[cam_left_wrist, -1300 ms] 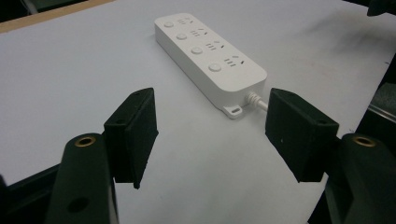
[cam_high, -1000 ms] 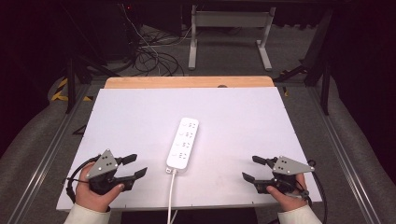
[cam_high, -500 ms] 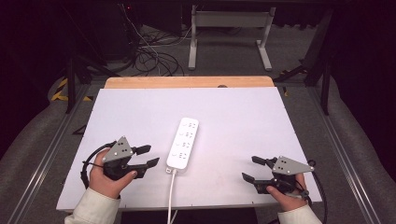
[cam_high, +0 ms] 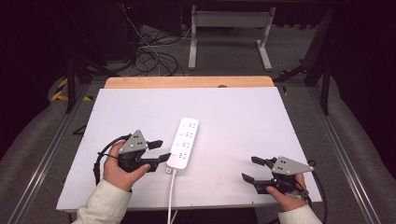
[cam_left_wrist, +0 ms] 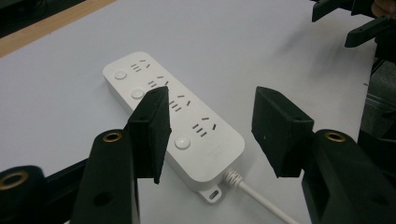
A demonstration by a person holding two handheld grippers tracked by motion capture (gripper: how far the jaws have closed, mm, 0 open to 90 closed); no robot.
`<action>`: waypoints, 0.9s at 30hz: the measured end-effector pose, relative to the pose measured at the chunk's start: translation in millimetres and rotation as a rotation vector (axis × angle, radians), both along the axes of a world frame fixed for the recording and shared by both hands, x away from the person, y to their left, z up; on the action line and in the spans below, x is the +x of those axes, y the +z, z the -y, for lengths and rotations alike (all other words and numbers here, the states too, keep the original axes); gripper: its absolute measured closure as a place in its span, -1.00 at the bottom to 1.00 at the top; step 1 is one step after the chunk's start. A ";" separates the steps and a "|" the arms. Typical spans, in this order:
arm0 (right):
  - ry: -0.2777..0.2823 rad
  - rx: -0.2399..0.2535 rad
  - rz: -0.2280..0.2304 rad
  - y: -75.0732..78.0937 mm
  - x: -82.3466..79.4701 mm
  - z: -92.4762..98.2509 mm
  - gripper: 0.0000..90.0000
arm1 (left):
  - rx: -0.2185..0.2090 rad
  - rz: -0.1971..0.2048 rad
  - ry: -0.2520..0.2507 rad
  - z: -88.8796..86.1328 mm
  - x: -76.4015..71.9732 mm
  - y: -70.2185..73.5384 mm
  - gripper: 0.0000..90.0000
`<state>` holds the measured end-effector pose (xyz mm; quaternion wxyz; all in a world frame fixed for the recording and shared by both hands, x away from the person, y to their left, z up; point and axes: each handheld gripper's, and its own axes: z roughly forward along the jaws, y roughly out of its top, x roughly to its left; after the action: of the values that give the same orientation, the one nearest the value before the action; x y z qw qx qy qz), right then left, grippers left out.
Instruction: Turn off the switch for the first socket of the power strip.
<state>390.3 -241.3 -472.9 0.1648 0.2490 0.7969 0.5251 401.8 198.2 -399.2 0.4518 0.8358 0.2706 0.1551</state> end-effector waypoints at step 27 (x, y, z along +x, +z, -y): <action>0.009 -0.008 0.002 -0.5 -0.3 -0.5 -0.35 | 0.024 -0.093 -0.054 24.9 19.3 -6.7 0.27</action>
<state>390.0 -240.7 -473.3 0.1641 0.2443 0.7999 0.5230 421.0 173.3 -405.9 0.4326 0.8544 0.2671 0.1070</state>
